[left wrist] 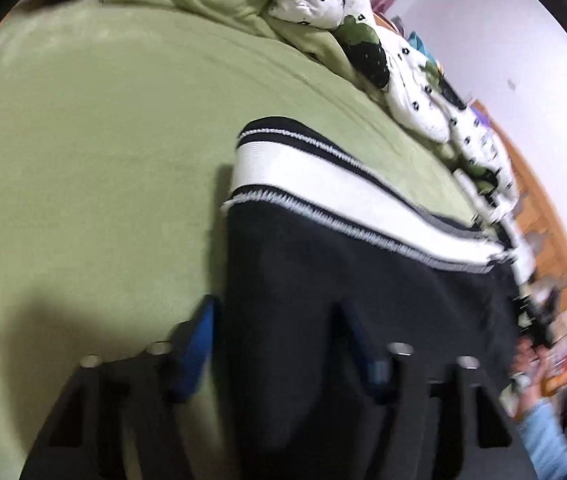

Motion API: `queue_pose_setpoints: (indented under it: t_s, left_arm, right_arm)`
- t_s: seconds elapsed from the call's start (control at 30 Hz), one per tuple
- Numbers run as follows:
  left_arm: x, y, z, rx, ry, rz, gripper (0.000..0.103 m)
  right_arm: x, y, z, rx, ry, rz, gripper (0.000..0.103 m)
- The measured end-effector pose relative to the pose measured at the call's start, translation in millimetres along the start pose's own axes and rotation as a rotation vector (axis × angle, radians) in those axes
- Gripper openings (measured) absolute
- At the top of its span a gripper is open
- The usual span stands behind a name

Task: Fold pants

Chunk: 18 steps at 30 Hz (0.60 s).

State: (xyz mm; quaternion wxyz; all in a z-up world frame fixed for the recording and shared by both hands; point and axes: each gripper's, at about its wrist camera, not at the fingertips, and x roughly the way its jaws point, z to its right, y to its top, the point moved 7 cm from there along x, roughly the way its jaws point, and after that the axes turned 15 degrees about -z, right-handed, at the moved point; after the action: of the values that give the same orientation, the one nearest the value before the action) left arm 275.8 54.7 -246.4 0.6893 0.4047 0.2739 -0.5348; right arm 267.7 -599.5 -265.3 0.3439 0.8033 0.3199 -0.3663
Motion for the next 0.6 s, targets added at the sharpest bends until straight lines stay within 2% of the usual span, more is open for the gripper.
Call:
queue_pose_setpoints:
  t_s: [0.07,0.17,0.27,0.33,0.47,0.53,0.6]
  left_arm:
    - [5.5,3.2,-0.9,-0.030,-0.036,-0.028,0.029]
    - [-1.1,1.0,5.7,-0.028,-0.062,0.000,0.011]
    - [-16.2,0.3,22.1,-0.001,-0.023,0.054,0.010]
    - [-29.9,1.3,35.9,0.013,-0.019,0.097,0.009]
    - [-63.5,3.7,58.1,0.017,-0.075,0.157,0.009]
    - [-78.9,6.5,58.3,0.007,-0.093,0.169,0.009]
    - [-91.6,7.5,52.5,-0.020,-0.116,0.165,0.009]
  right_arm:
    - [3.1,6.8,-0.9,0.023,-0.020,-0.002,0.053]
    - [-1.5,11.8,-11.3,-0.010,-0.059,0.024,0.040]
    - [-31.0,11.8,-48.1,-0.114,-0.090,0.122,0.034]
    - [-54.7,10.4,-75.6,-0.147,-0.060,0.183,0.033]
    - [-97.0,2.1,-126.0,-0.164,0.023,0.265,0.032]
    - [-116.4,-4.7,-160.8,-0.201,0.024,0.303,0.032]
    - [-132.2,-15.3,-195.6,-0.218,0.072,0.332,0.031]
